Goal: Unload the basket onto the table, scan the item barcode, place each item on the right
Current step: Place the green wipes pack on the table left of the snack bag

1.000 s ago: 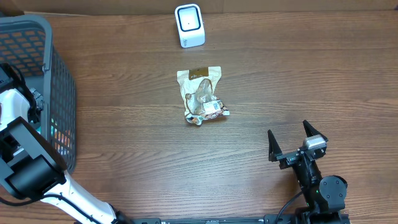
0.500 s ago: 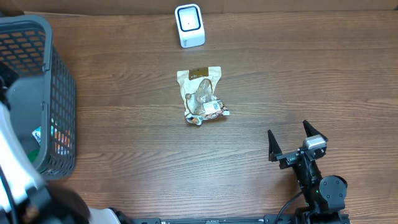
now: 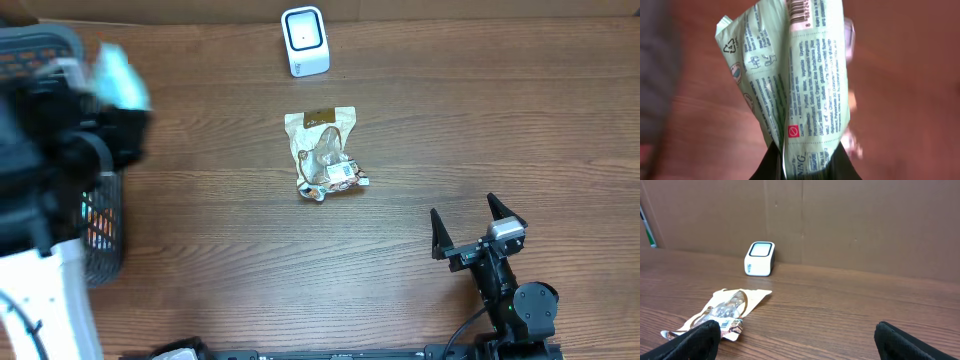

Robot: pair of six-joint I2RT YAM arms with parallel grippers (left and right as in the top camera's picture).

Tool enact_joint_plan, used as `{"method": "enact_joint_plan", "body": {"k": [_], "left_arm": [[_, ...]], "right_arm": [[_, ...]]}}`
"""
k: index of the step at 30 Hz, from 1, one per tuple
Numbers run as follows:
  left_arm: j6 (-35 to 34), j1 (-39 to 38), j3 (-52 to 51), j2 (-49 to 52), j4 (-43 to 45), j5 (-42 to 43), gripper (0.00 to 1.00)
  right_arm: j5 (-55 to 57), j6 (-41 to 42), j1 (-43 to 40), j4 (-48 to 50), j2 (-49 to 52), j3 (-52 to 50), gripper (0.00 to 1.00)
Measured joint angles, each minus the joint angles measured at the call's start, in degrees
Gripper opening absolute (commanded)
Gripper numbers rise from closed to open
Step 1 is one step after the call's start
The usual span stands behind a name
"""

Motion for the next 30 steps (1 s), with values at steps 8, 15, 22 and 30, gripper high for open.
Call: {"method": "enact_joint_plan", "body": {"k": [8,15,22,30], "left_arm": [[-1.05,-21.07,-12.09,7.28,1.01,-9.9,0.04],[-5.49,-29.27,-23.23,17.86,9.33,-17.46,0.05],[-7.28,-32.17,-25.81,26.73,14.05,-19.67,0.36],[-7.93,-32.54,-19.82,26.91,7.37,-19.69,0.74]], "right_arm": [[0.0,0.0,0.0,0.0,0.0,0.0,1.0],[0.0,-0.02,0.0,-0.02,0.0,0.0,1.0],[0.0,-0.02,0.02,-0.02,0.0,0.0,1.0],[-0.02,-0.02,0.0,-0.02,0.0,0.0,1.0]]}}
